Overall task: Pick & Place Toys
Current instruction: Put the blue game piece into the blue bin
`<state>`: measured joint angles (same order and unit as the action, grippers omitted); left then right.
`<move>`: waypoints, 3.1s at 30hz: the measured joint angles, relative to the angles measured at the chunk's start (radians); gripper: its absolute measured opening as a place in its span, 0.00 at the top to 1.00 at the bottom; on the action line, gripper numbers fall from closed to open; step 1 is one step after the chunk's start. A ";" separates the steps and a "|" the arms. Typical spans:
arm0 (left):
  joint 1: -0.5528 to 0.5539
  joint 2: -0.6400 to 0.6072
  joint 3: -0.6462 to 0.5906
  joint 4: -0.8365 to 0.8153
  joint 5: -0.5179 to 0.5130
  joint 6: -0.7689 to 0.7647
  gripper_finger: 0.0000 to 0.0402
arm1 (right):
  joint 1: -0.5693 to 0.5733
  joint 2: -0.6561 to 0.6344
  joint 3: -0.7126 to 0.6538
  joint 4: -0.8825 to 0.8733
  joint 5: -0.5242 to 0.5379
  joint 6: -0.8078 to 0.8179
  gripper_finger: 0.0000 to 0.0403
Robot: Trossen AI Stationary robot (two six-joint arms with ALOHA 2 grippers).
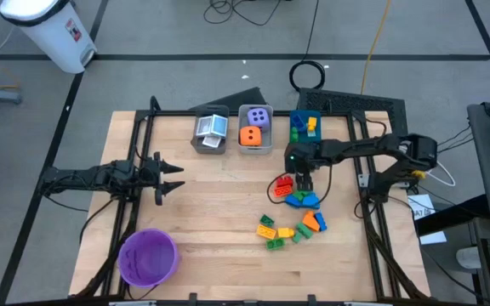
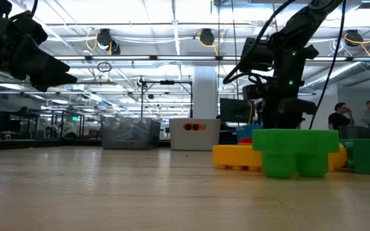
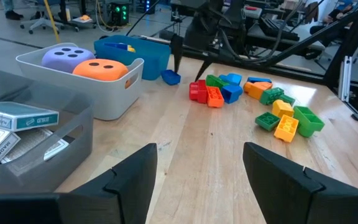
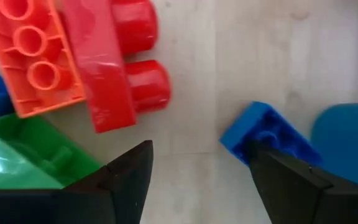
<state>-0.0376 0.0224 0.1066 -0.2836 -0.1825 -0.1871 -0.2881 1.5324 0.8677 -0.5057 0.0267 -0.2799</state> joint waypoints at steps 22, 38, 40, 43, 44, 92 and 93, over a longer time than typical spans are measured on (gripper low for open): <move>0.000 0.000 0.000 0.000 0.000 0.000 0.39 | 0.156 -0.114 0.001 -0.018 -0.033 0.103 0.38; 0.000 0.000 0.000 0.000 0.000 0.000 0.39 | 0.060 0.004 0.001 -0.011 -0.036 0.061 0.38; 0.000 0.000 0.000 0.000 0.000 0.000 0.39 | 0.056 0.006 0.001 -0.021 -0.059 0.059 0.38; 0.000 0.000 0.000 0.000 0.000 0.000 0.39 | 0.054 0.005 0.001 -0.010 -0.062 0.059 0.38; 0.000 0.000 0.000 0.000 0.000 0.000 0.39 | 0.054 0.005 0.001 -0.009 -0.056 0.062 0.38; 0.000 0.000 0.000 0.000 0.000 0.000 0.39 | -0.328 -0.334 -0.074 0.256 0.132 0.397 0.63; 0.000 0.000 0.000 0.000 0.000 0.000 0.39 | -0.353 -0.323 -0.074 0.254 0.132 0.400 0.64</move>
<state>-0.0377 0.0227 0.1066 -0.2836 -0.1829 -0.1871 -0.6414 1.2098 0.7940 -0.2514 0.1591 0.1198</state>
